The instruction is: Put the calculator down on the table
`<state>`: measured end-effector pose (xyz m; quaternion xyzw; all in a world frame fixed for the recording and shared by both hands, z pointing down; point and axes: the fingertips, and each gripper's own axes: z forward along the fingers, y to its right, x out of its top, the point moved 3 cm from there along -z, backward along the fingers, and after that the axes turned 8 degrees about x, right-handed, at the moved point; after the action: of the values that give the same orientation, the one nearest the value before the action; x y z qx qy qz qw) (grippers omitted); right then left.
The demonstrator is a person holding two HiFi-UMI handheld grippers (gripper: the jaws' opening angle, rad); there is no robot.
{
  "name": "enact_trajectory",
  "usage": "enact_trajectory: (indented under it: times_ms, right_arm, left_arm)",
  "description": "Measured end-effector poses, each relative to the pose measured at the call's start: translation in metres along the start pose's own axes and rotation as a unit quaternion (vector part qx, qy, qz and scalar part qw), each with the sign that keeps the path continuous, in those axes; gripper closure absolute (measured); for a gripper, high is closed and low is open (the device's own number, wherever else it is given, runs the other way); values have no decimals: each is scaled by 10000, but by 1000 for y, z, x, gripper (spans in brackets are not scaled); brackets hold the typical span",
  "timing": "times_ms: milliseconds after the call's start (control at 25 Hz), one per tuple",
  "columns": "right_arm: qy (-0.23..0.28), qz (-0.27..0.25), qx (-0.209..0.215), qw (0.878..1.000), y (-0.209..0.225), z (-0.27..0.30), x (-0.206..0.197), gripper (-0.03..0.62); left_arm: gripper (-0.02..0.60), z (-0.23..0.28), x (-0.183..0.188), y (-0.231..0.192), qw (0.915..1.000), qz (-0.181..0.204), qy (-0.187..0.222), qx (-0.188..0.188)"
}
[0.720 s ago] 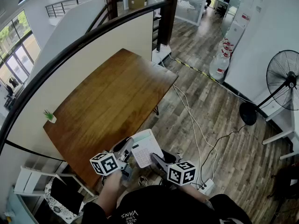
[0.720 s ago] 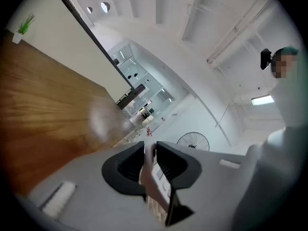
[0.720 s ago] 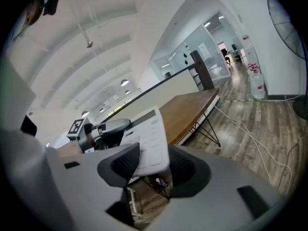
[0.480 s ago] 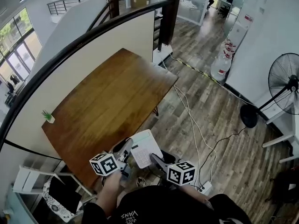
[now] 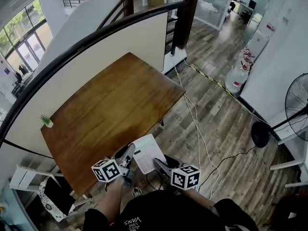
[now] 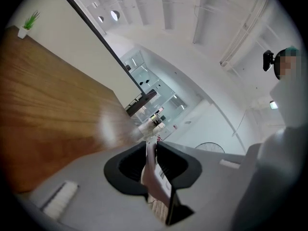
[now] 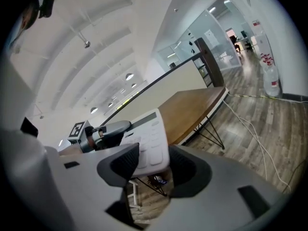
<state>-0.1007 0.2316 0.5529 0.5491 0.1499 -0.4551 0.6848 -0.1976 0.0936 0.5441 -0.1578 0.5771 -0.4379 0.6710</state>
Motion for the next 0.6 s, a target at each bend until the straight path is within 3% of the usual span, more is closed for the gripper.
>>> enact_trajectory:
  times_ms: [240,600]
  right_arm:
    - [-284,-243,522,9979,46,1,49,395]
    - [-820,-479,1063,9898,102,-17,86,395]
  left_arm:
    - [509,43,13,20,9979,-49,491,418]
    - [509,84,-7,48,9901,-387,968,936]
